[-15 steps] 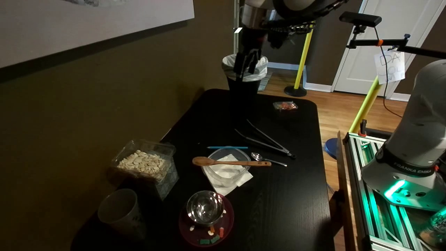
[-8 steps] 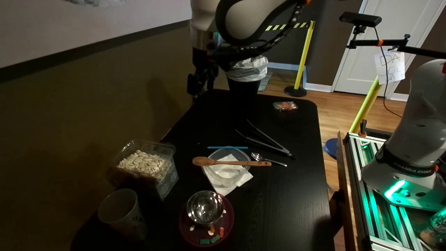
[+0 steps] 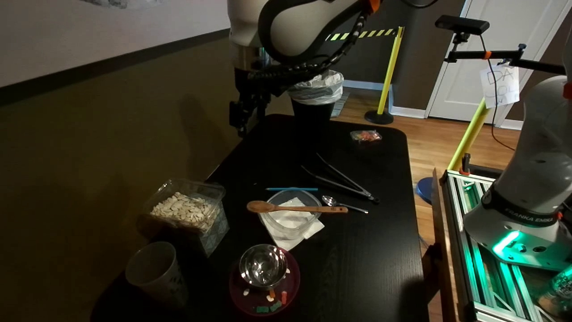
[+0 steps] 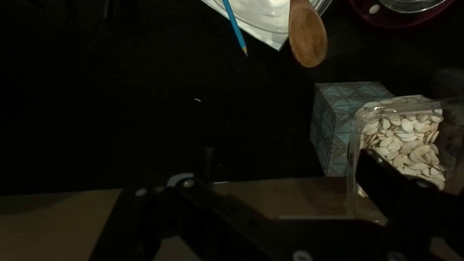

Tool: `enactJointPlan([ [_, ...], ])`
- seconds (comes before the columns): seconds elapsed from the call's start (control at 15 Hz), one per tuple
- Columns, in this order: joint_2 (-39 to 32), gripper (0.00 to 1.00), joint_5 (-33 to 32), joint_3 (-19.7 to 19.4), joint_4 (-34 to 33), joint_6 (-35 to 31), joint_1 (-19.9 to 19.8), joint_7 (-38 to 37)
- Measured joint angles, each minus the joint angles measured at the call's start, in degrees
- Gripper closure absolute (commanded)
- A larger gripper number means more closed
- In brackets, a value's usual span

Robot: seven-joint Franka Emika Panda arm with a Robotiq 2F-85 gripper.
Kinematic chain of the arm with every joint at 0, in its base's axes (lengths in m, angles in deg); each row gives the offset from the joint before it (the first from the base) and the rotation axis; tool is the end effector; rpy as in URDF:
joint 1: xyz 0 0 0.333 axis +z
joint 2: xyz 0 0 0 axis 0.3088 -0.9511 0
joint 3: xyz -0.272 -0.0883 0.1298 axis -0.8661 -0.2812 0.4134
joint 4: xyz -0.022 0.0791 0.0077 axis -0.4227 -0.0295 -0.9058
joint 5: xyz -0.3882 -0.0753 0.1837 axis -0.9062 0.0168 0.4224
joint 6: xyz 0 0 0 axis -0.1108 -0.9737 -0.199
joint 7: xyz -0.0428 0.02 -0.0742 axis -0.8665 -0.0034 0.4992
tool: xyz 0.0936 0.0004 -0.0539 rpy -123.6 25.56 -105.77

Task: Remove the lunchbox from the box and put it on the table

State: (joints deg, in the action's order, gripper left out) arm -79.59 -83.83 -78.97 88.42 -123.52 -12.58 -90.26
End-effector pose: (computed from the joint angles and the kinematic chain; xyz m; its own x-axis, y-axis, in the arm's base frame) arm 0.6623 0.1159 0.3848 0.9841 -0.0233 0.1763 -0.0345 -0.9976 0.0608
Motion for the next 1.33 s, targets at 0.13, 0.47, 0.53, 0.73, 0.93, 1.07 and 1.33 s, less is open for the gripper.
enactJointPlan([
  [0.13,-0.2,0.00,0.0,-0.4,-0.1,-1.1,0.4,-2.8],
  [0.47,-6.3,0.00,0.5,-0.4,-4.6,-5.3,3.5,-9.4],
  [0.53,-8.4,0.00,0.7,-0.4,-6.5,-5.3,4.3,-9.4],
  [0.73,-15.4,0.00,0.8,-0.4,-13.4,-5.3,6.7,-9.1],
  [0.93,-22.8,0.00,0.8,-0.8,-21.1,-4.6,8.1,-7.9],
  [1.07,-27.4,0.00,1.2,-1.3,-26.4,-2.9,8.2,-6.5],
  [1.33,-34.4,0.26,3.4,-2.5,-35.5,2.8,7.6,-3.9],
])
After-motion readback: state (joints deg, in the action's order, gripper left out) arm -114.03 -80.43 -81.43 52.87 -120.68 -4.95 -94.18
